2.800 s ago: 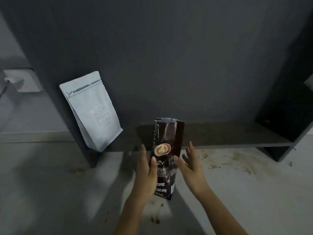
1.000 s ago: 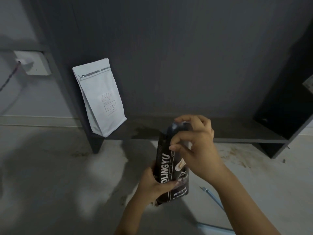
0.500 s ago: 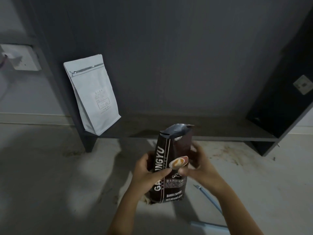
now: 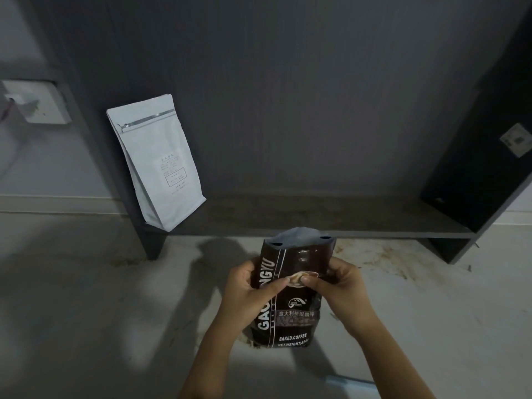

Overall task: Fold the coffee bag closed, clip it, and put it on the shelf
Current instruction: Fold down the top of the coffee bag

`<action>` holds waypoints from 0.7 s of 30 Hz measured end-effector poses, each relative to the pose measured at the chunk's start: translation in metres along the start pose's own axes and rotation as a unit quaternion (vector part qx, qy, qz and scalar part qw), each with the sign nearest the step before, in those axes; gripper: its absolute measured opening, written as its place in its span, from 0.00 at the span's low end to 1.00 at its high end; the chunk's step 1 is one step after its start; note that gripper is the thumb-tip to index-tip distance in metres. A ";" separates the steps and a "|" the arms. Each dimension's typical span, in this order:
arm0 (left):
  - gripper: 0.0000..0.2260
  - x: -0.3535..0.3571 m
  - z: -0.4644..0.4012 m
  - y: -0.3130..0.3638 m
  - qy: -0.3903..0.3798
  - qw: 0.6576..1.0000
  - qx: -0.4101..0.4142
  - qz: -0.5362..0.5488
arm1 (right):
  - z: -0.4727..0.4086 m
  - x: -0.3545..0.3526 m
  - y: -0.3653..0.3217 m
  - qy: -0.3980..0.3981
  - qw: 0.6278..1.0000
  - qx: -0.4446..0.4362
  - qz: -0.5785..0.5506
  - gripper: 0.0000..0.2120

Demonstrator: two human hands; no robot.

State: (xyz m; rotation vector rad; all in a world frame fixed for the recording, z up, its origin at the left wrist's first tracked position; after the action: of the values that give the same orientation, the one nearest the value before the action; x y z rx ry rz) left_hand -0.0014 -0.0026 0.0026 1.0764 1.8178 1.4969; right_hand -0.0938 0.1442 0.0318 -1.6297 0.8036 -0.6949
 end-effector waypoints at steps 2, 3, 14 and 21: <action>0.10 0.003 -0.003 0.012 -0.007 0.999 0.022 -0.025 | -0.001 0.001 -0.007 0.002 1.000 -0.016 -0.003 0.10; 0.09 0.005 -0.004 0.018 -0.013 0.998 0.040 -0.041 | -0.002 0.001 -0.009 0.003 1.000 -0.024 0.004 0.11; 0.06 -0.010 -0.004 0.026 0.012 1.000 0.022 -0.014 | -0.005 0.001 -0.012 0.014 0.998 -0.047 0.036 0.11; 0.09 -0.006 -0.006 0.045 0.008 0.997 0.073 0.002 | -0.004 0.002 -0.027 0.014 0.997 -0.069 0.001 0.10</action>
State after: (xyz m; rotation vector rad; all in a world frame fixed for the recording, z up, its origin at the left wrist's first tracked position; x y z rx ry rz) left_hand 0.0078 -0.0080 0.0468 1.1403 1.9620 1.3971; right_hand -0.0915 0.1437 0.0589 -1.7466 0.8909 -0.6740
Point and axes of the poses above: each hand's wrist, its own z-axis away from the middle knuckle, its own x-axis out of the palm, y = z × x, the point moved 4 cm from there along -z, towards the middle knuckle, and after that the axes turned 2 degrees about y, right-handed, at the moved point
